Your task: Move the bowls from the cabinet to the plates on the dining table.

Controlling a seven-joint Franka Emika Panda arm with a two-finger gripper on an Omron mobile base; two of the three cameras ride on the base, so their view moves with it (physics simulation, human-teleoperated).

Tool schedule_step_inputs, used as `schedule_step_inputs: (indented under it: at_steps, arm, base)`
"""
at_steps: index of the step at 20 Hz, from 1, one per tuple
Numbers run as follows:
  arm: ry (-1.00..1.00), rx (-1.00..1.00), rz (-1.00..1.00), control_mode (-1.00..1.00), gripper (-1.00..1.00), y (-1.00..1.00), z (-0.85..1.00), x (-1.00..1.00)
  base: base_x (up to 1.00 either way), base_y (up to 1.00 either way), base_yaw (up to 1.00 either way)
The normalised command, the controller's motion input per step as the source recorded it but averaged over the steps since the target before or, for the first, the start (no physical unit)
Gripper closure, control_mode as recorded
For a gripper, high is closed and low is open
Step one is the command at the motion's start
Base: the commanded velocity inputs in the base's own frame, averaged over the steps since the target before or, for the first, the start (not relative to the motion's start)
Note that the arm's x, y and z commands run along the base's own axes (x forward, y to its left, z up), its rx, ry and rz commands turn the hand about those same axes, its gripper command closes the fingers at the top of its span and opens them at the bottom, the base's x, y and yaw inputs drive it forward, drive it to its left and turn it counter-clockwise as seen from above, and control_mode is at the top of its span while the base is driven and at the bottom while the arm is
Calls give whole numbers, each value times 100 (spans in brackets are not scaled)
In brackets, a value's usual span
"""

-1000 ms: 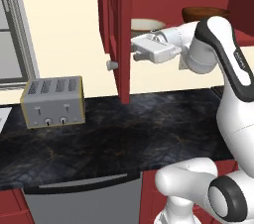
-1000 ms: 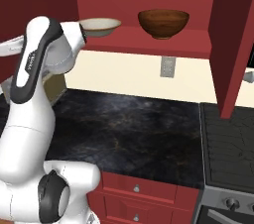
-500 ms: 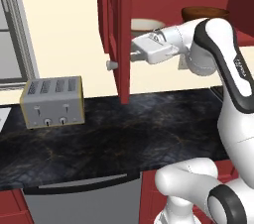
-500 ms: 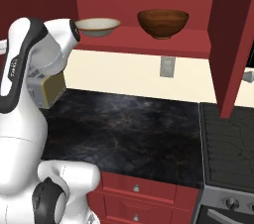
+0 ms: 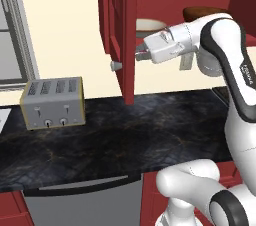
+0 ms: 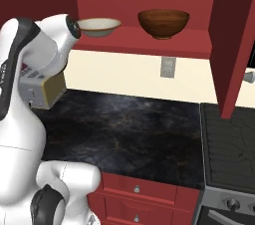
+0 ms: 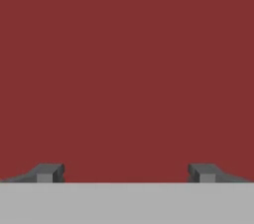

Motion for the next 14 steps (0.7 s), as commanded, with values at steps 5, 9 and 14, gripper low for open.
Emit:
schedule_step_inputs:
  at_steps: [5, 9, 14]
  arm:
    - [0, -9, -22, -100, -100, -44, 0, 0]
    - [2, -12, -20, -100, -100, -53, 5, 0]
    - [0, -15, -21, -100, -100, -47, 4, 0]
  base:
    - [0, 0, 0]
    - [0, 0, 0]
    - [0, 0, 0]
